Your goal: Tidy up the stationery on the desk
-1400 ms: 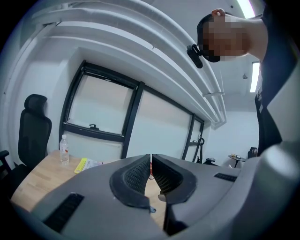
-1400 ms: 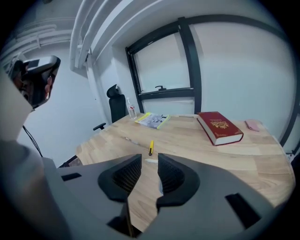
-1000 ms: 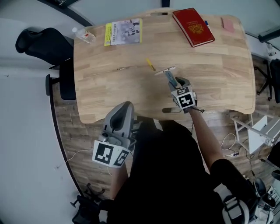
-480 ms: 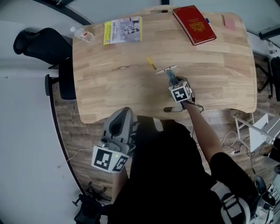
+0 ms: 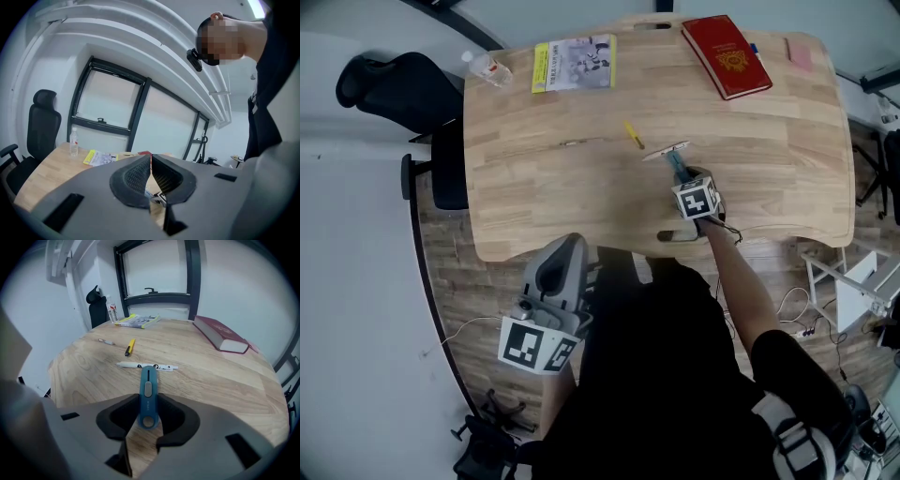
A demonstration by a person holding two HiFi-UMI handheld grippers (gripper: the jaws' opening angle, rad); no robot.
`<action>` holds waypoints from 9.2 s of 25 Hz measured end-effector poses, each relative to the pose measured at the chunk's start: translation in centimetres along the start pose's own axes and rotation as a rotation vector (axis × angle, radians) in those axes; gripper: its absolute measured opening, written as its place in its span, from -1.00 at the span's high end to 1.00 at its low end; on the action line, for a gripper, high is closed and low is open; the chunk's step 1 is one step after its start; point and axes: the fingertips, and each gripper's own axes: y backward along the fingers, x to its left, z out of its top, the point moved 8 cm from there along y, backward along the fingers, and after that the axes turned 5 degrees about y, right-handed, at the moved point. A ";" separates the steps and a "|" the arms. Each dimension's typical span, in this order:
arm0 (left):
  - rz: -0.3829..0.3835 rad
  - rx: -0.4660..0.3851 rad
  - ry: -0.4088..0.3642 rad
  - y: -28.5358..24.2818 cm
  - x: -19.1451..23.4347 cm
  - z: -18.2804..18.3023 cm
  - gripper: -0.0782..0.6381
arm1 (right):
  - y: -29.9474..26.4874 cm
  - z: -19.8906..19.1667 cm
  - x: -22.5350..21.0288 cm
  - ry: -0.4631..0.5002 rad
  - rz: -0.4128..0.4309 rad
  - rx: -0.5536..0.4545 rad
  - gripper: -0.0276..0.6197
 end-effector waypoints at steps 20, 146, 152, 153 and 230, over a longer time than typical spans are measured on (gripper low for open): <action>-0.128 -0.006 -0.029 -1.9 -0.5 -0.2 0.67 | 4.3 -3.8 -0.6 -0.353 -0.164 -0.065 0.49; -0.254 0.133 -0.076 -4.4 2.6 1.0 0.67 | 0.9 -2.7 4.6 -0.316 -0.212 -0.029 0.62; -0.265 0.123 -0.086 -4.2 2.2 1.1 0.67 | 1.6 -2.7 4.6 -0.309 -0.199 -0.043 0.53; -0.268 0.122 -0.087 -4.2 2.1 1.1 0.67 | 1.7 -2.7 4.6 -0.314 -0.198 -0.045 0.54; -0.809 0.726 -1.113 -33.1 15.2 -20.9 0.24 | 24.1 -1.6 12.9 -0.709 -0.180 -0.338 0.85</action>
